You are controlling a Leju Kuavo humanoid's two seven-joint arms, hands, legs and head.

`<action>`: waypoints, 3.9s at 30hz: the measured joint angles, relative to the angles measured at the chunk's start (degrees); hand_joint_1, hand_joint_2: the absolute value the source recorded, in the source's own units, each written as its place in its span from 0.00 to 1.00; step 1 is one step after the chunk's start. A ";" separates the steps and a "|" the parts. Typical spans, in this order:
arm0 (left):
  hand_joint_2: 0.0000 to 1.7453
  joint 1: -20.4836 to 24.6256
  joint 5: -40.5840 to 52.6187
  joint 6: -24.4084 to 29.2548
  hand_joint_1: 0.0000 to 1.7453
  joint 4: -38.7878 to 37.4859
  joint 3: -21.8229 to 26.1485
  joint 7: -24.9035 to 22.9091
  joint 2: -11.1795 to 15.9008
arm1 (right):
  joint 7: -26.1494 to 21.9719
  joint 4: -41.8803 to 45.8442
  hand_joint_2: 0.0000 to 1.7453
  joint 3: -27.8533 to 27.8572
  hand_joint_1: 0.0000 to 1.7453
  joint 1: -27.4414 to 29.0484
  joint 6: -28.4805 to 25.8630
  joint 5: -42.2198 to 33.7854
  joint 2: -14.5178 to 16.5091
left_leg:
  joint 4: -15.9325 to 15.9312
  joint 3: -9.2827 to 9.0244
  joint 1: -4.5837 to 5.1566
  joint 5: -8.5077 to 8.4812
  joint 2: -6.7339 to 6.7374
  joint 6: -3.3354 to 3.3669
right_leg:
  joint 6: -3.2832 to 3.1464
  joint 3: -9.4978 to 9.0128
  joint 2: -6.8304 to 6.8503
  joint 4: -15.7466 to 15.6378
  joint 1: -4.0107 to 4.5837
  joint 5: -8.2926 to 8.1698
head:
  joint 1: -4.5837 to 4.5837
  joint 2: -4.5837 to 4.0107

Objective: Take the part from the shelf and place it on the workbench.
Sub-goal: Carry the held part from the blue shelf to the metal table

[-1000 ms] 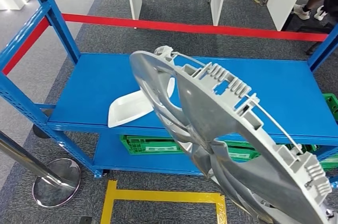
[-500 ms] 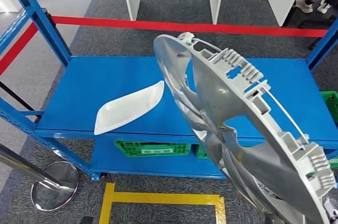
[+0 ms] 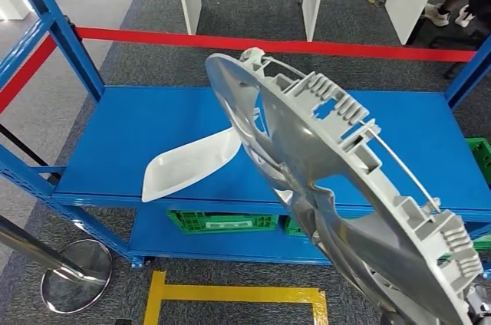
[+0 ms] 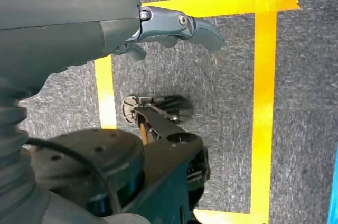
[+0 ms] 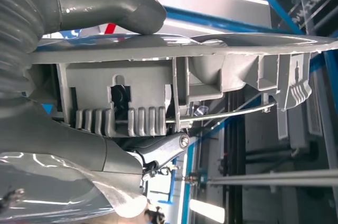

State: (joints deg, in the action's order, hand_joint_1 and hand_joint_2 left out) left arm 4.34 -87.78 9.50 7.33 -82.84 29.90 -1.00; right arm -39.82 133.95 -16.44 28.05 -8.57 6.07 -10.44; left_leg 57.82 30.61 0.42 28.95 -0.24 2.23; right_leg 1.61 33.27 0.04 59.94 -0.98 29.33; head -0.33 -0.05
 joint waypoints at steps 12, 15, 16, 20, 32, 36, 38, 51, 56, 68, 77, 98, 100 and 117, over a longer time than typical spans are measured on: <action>1.00 0.06 0.00 -0.08 0.00 -0.14 -0.01 -0.02 -0.13 | 0.01 -0.01 1.00 -0.33 1.00 -0.16 -0.01 0.09 -0.74 | 1.19 0.31 0.06 0.32 0.04 -0.59 | 0.30 -0.17 -0.20 -0.02 -0.08 -0.49 | 0.28 0.00; 1.00 0.09 0.00 -0.08 0.00 -0.19 -0.02 -0.02 -0.07 | 0.03 0.01 1.00 -0.43 1.00 -0.13 0.00 0.09 -0.83 | 1.84 0.70 0.01 0.91 0.04 -1.30 | -0.60 0.10 -0.10 -0.11 -0.20 -0.98 | 0.19 0.00; 1.00 0.11 0.00 -0.08 0.00 -0.21 -0.02 -0.02 -0.04 | 0.02 0.02 1.00 -0.44 1.00 -0.17 -0.01 0.09 -0.84 | 2.97 1.07 -0.05 2.10 0.05 -1.60 | -0.99 0.22 0.05 -0.26 -0.34 -1.21 | 0.06 0.00; 1.00 0.09 0.00 -0.09 0.00 -0.23 -0.04 -0.03 -0.07 | -0.02 0.03 1.00 -0.45 1.00 -0.28 -0.02 0.07 -0.84 | 14.90 4.96 -0.61 9.60 0.06 -2.61 | -1.86 1.62 0.46 -0.36 -0.34 -2.31 | -0.28 0.00; 1.00 0.37 0.00 -0.08 0.00 -0.26 -0.04 -0.04 -0.04 | 0.00 0.15 1.00 -0.48 1.00 -0.17 -0.02 0.08 -0.88 | -1.56 -2.88 -0.27 0.69 0.33 0.20 | 1.20 5.19 0.18 1.53 -0.63 -2.40 | 0.06 0.00; 1.00 0.35 0.00 -0.10 0.00 -0.27 -0.04 -0.04 -0.11 | -0.01 0.14 1.00 -0.62 1.00 -0.17 0.00 0.08 -0.91 | -1.35 0.44 0.08 -1.78 0.60 0.74 | 1.41 6.67 0.09 13.69 -0.59 6.08 | 0.21 -0.01; 1.00 0.34 0.00 -0.10 0.00 -0.27 -0.04 -0.04 -0.15 | 0.01 0.14 1.00 -0.65 1.00 -0.17 -0.01 0.08 -0.92 | -1.06 2.14 0.18 -2.90 0.63 0.59 | 1.30 3.59 0.09 12.88 -0.57 3.72 | 0.23 -0.01; 1.00 0.12 0.00 -0.10 0.00 -0.34 -0.07 -0.04 -0.12 | -0.01 0.15 1.00 -0.76 1.00 -0.39 0.00 0.08 -1.02 | 14.82 7.07 -0.56 6.55 0.42 -3.09 | -1.82 -4.22 0.75 -4.15 -0.17 0.01 | -0.18 -0.01; 1.00 0.23 0.00 -0.10 0.00 -0.34 -0.07 -0.04 -0.04 | 0.00 0.16 1.00 -0.76 1.00 -0.38 -0.02 0.08 -1.02 | 4.06 -2.24 -0.84 1.25 0.32 -2.67 | -0.97 -0.30 0.76 -2.36 -0.13 -2.19 | -0.21 -0.01; 1.00 0.36 0.00 -0.10 0.00 -0.36 -0.07 -0.04 -0.15 | -0.01 0.15 1.00 -0.85 1.00 -0.38 0.00 0.08 -1.02 | -1.70 1.94 -0.22 -2.98 0.85 0.22 | 1.36 3.77 0.18 12.99 -0.22 5.43 | 0.14 -0.01; 1.00 0.22 0.00 -0.10 0.00 -0.43 -0.07 -0.03 0.02 | -0.01 0.16 1.00 -0.81 1.00 -0.56 -0.01 0.09 -1.11 | 0.89 6.61 -0.05 -4.72 0.73 -1.97 | -0.41 -7.34 0.21 -4.92 -0.24 2.41 | 0.20 -0.01; 1.00 0.63 0.00 -0.10 0.00 -0.51 -0.07 -0.04 -0.16 | -0.01 0.14 1.00 -0.89 1.00 -0.67 0.01 0.08 -1.17 | -1.06 3.42 0.20 -3.87 -0.16 0.21 | 0.88 1.91 0.14 13.36 0.22 8.91 | 0.22 -0.01; 1.00 0.67 0.00 -0.10 0.00 -0.51 -0.07 -0.04 -0.21 | -0.01 0.14 1.00 -0.89 1.00 -0.69 -0.02 0.08 -1.17 | -0.58 5.26 0.18 -5.12 -0.88 -0.11 | 0.77 -1.92 -0.44 9.75 0.20 4.90 | 0.23 -0.01; 1.00 0.31 0.00 -0.10 0.00 -0.64 -0.09 -0.07 -0.15 | 0.01 0.15 1.00 -0.84 1.00 -0.55 0.00 0.08 -1.23 | 7.92 0.84 -0.56 -1.96 1.39 -2.89 | -1.47 -3.51 4.40 -3.82 0.25 -0.22 | -0.51 0.01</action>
State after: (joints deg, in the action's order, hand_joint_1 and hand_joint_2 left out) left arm 4.65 -87.78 9.40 6.69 -82.93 29.83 -1.15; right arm -39.81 134.10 -17.28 27.50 -8.57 6.14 -11.67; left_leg 65.74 31.45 -0.14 26.99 1.15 -0.66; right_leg 0.14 29.76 4.44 56.12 -0.73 29.12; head -0.84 -0.04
